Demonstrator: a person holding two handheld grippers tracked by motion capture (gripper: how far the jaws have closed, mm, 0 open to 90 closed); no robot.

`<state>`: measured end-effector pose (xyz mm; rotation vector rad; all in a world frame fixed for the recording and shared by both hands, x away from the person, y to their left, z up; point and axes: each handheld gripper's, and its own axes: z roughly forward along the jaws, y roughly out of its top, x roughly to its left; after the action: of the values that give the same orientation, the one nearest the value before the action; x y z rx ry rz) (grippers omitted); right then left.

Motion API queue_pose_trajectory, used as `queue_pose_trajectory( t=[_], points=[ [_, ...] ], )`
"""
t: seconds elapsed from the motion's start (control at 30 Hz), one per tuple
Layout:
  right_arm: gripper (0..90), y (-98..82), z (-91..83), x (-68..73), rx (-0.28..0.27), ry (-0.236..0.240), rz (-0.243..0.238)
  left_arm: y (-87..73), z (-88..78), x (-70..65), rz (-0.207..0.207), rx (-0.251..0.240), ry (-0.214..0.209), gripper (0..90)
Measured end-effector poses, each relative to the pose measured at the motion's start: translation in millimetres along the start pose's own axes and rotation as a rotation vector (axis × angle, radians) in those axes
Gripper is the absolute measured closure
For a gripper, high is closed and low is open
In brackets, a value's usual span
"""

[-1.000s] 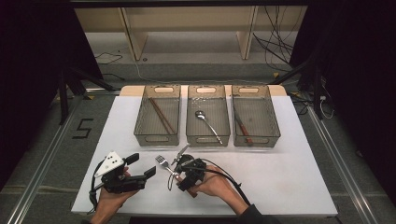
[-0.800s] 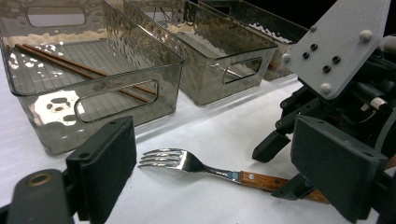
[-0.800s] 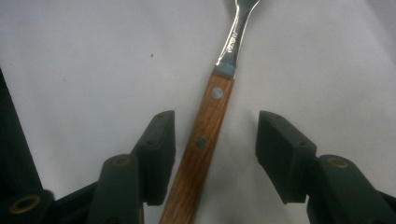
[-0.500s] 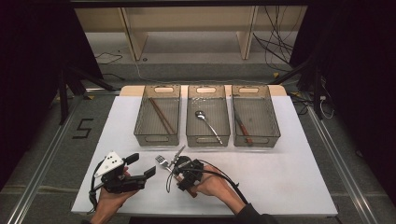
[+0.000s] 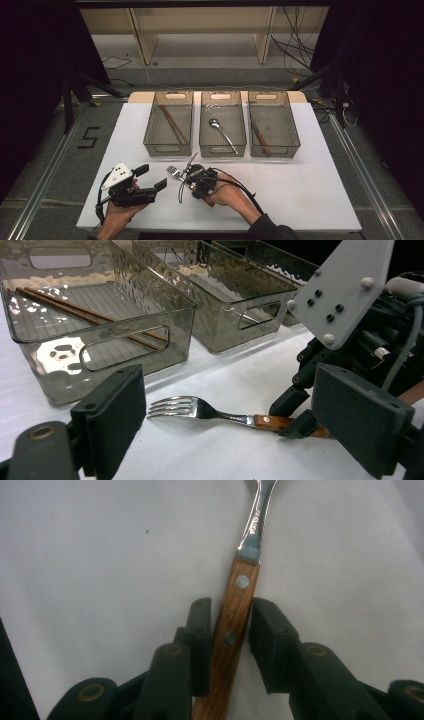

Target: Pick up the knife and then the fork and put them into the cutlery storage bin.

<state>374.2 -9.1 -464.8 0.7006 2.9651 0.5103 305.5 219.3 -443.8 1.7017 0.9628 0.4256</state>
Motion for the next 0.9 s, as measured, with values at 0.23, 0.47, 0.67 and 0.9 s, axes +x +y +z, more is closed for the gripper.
queue_pose_trajectory(
  t=[0.23,0.47,0.67,0.9],
  points=[
    [76.6,1.5,0.3,-3.7,0.009,0.002,0.012,0.0,0.2,-0.3,0.001,0.001,0.000,13.8],
    [77.0,2.4,0.1,-2.3,0.014,-0.007,-0.001,0.1,0.0,-0.2,0.002,0.000,0.000,13.8],
    [77.2,1.8,-0.7,-3.9,0.007,0.006,0.004,0.1,-0.3,0.2,0.001,0.000,0.001,13.8],
    [77.2,1.7,-4.6,-9.0,-0.020,0.020,0.009,0.1,-0.5,0.5,-0.006,-0.007,0.002,13.8]
  ],
)
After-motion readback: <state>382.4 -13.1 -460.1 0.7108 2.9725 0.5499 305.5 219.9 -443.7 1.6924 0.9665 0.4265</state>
